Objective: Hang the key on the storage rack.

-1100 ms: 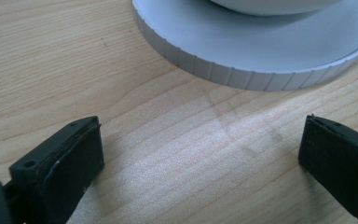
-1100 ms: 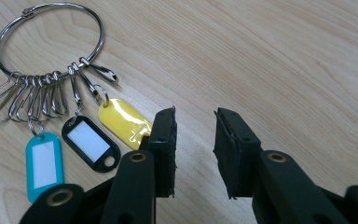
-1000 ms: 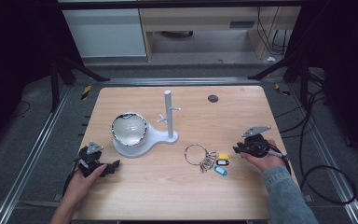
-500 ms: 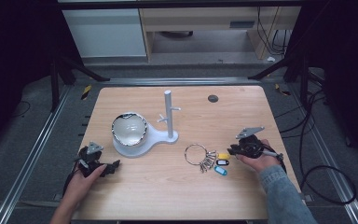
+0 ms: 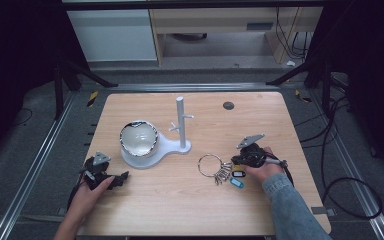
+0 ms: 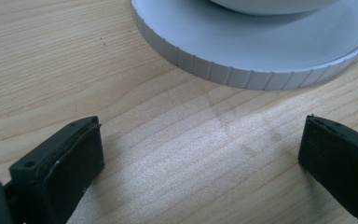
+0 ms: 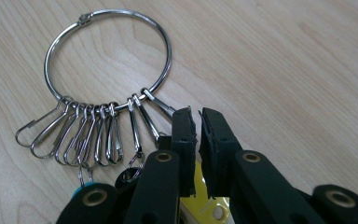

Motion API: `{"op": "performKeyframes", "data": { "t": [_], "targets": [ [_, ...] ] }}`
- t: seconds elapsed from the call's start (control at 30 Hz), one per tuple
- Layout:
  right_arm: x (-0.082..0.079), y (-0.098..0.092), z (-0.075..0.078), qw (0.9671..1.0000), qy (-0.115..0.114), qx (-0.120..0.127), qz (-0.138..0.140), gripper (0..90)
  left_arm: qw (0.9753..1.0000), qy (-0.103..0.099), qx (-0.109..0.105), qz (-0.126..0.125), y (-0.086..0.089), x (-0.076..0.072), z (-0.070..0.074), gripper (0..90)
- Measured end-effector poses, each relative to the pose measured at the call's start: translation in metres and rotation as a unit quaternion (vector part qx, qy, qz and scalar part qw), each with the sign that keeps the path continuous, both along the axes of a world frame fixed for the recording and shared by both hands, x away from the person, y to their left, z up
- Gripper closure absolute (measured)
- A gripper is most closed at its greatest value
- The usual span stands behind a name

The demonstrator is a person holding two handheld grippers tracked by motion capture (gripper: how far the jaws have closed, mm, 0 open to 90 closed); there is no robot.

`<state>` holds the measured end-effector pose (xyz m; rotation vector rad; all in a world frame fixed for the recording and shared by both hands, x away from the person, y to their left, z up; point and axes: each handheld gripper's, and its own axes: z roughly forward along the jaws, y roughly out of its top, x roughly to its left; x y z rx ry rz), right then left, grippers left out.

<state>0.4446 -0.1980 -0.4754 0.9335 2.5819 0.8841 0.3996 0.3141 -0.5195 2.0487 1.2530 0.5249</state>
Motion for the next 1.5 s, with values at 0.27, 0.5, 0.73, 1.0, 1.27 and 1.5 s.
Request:
{"op": "performKeyframes", "data": {
  "t": [0.27, 0.5, 0.73, 1.0, 1.27, 1.5],
  "targets": [
    [-0.017, 0.009, -0.001, 0.9988, 0.024, -0.014, 0.039, 83.7, 1.0, 0.0, 0.0, 0.0, 0.0, 0.0, 0.0, 0.0],
    [-0.007, 0.008, 0.01, 0.9991, -0.002, -0.019, 0.039, 75.2, 1.0, 0.0, 0.0, 0.0, 0.0, 0.0, 0.0, 0.0],
    [0.011, 0.022, 0.006, 0.9963, 0.006, -0.054, 0.066, 64.7, 1.0, 0.0, 0.0, -0.001, 0.0, 0.0, 0.0, 0.0],
    [0.018, 0.034, 0.003, 0.9915, 0.042, -0.08, 0.093, 76.5, 1.0, 0.0, 0.0, -0.001, 0.0, 0.0, 0.0, 0.0],
    [0.018, 0.032, 0.008, 0.9911, 0.053, -0.09, 0.082, 88.3, 1.0, 0.0, 0.0, -0.001, 0.0, 0.0, 0.0, 0.0],
    [0.014, 0.005, 0.014, 0.9914, 0.062, -0.103, 0.051, 88.3, 1.0, 0.0, 0.0, -0.001, 0.0, 0.0, 0.0, 0.0]
  ]
}}
